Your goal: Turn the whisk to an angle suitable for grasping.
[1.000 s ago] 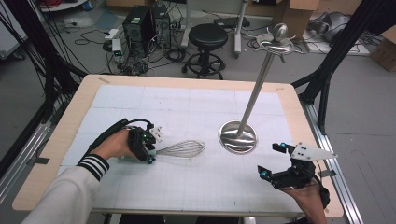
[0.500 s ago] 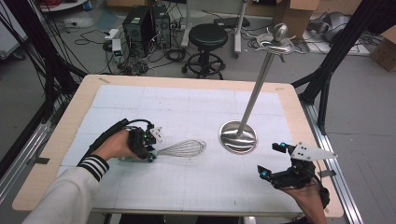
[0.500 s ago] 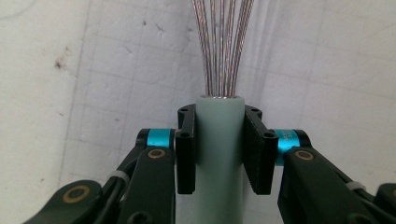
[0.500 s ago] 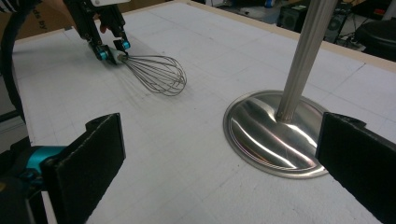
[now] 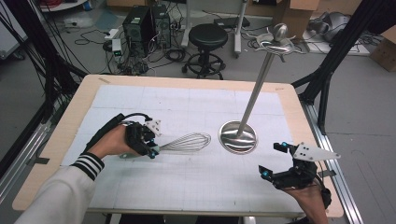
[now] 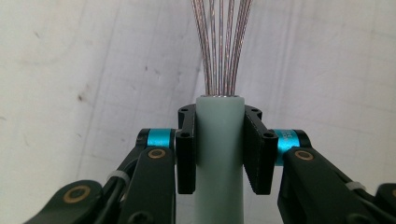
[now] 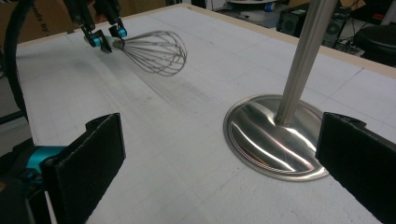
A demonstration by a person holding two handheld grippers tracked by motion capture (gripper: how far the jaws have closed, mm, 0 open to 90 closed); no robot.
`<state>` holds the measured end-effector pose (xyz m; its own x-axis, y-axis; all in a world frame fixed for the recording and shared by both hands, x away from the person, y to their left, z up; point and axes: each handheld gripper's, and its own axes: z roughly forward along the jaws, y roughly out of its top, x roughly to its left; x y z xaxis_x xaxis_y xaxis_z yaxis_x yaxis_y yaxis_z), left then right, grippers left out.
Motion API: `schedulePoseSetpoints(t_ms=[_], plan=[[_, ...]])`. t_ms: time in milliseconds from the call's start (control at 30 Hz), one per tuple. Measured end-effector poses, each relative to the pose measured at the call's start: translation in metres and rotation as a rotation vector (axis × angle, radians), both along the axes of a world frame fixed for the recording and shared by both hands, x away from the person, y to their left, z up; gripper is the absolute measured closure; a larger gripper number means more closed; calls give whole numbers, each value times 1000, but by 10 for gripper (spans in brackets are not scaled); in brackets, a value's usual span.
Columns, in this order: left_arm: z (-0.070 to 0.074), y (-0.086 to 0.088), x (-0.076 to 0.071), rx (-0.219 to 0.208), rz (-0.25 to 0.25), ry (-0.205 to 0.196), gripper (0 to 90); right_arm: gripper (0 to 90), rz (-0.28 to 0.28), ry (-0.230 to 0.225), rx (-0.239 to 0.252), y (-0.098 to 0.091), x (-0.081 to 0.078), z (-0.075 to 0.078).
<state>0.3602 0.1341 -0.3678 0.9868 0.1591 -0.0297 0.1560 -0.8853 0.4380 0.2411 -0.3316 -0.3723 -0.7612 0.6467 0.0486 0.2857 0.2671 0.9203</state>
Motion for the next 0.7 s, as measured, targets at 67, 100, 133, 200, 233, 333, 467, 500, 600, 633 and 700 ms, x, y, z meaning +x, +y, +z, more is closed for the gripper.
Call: schedulePoseSetpoints(t_ms=[67, 100, 133, 200, 233, 333, 467, 500, 600, 633, 700], plan=[[4, -1, -1, -4, -7, -14, 694, 5, 0, -2, 0, 0, 0, 0], [10, -3, -2, -17, -6, -18, 694, 5, 1, -2, -1, -1, 0, 0], [14, -4, -4, -30, -11, -27, 694, 5, 1, -4, 1, -1, 0, 0], [17, -5, -4, -37, -16, -22, 694, 5, 1, -5, 2, -1, -1, 1], [19, -6, -6, -48, -20, -26, 694, 5, 3, -1, 3, -1, -1, 1], [28, -12, -9, -60, -50, -38, 694, 5, 14, -3, -4, 0, -1, 1], [32, -18, -11, -71, -65, -41, 694, 5, 17, -1, -1, 1, -1, 1], [32, -19, -12, -74, -72, -45, 694, 5, 21, 0, -2, 1, -1, 1], [33, -26, -13, -96, -91, -23, 694, 5, 28, -2, -2, 2, -1, 2], [33, -28, -14, -104, -94, -31, 694, 5, 30, -1, -1, 2, -1, 2], [34, -32, -13, -108, -91, -25, 694, 5, 32, -2, 5, 2, -1, 2]])
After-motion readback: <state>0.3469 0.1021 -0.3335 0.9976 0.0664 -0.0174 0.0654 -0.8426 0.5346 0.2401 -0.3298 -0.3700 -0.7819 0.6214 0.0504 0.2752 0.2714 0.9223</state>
